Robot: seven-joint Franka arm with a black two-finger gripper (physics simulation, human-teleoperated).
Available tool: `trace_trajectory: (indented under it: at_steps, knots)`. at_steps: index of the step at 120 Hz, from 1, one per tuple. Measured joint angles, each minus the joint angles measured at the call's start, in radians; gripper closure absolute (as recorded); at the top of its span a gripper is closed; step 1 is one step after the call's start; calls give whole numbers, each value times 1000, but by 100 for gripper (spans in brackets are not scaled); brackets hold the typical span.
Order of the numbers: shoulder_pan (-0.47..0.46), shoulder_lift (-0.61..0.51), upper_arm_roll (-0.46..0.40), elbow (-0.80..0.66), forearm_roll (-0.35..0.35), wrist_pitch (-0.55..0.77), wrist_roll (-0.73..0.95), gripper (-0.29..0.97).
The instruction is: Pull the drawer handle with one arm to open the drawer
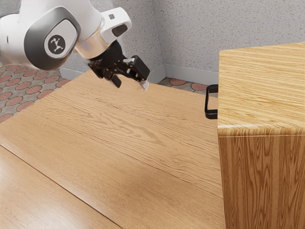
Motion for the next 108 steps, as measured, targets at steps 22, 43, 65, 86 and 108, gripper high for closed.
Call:
trace_trajectory:
  at_steps: [22, 43, 65, 86, 108]
  knots:
    - [5, 52, -3, 88, -9, 3, -49, 2]
    - [16, 87, -24, 122, -11, 5, -83, 2]
    - [1, 61, -13, 94, -11, 5, -110, 2]
    - [-29, 12, 65, 51, -11, 4, -129, 2]
    - [7, -14, 128, 30, -11, 3, -143, 2]
